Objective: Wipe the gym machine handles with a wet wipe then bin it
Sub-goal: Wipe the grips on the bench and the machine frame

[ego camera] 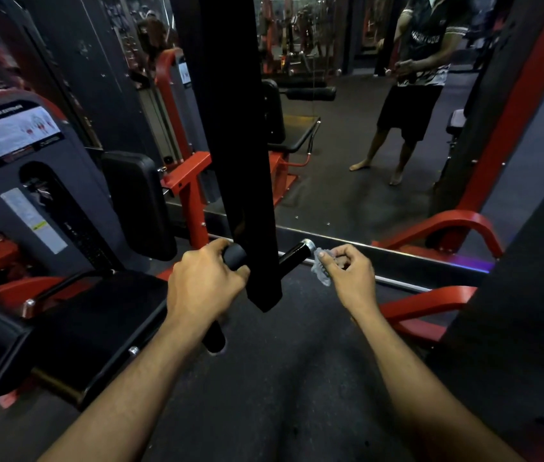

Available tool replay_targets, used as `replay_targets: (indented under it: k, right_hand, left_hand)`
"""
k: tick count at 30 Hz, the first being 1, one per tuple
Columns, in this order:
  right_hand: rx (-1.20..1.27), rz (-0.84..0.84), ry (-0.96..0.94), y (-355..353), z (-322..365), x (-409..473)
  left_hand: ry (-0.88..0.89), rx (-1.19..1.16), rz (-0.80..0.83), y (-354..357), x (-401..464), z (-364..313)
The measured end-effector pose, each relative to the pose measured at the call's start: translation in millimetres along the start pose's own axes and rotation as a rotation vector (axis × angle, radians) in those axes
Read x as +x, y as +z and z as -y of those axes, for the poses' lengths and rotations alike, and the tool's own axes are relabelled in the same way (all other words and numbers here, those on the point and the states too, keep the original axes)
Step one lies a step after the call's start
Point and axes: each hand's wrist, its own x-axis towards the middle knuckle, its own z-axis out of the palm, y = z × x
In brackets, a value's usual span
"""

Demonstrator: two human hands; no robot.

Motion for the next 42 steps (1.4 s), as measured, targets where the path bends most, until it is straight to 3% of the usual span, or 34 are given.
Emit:
replay_targets:
  k: [6,10,12,14,18,20,24,29,34,39,42]
  right_hand:
    - [0.215,0.025,0.057,-5.3,10.8,8.9]
    - [-0.047,-0.037,-0.040,-1.3,11.3,25.1]
    - [-0.137,0.013,-0.096,1.2,16.3,34.4]
    - [-0.272,0.084,-0.216,6.3,24.7,42.4]
    - [-0.713,0.185,-0.691,26.1,33.4,55.2]
    - [-0.820,0.278,-0.766,34.0,30.3,55.5]
    - [-0.661,0.419,-0.722,37.4,16.3,37.3]
    - [-0.528,0.471,-0.868,24.8,-12.8,15.9]
    - [-0.805,0.442,-0.922,9.9,-3.1,33.0]
    - [-0.858,0.480,-0.875,38.0,10.2,37.3]
    - [-0.714,0.515,-0.832,51.7,8.6,29.7]
  left_hand:
    - [0.014,0.011,-0.006,0.1,-1.3,0.1]
    - [0.015,0.001,-0.017,1.0,-0.7,2.3]
    - [0.014,-0.006,-0.018,1.2,-0.7,3.0]
    - [0.019,-0.008,-0.019,0.7,-1.0,2.9]
    - [0.019,-0.026,-0.015,-0.6,-1.6,3.1]
    - [0.021,-0.030,-0.005,-0.9,-2.3,3.5]
    - [0.017,-0.020,-0.012,-2.0,-3.1,5.1]
    - [0.014,-0.028,-0.011,-0.1,-2.0,8.4]
    - [0.020,-0.017,-0.002,0.3,-0.2,5.5]
    - [0.015,-0.014,0.005,0.7,-0.2,2.9]
    - [0.016,-0.025,0.003,0.7,0.7,6.6]
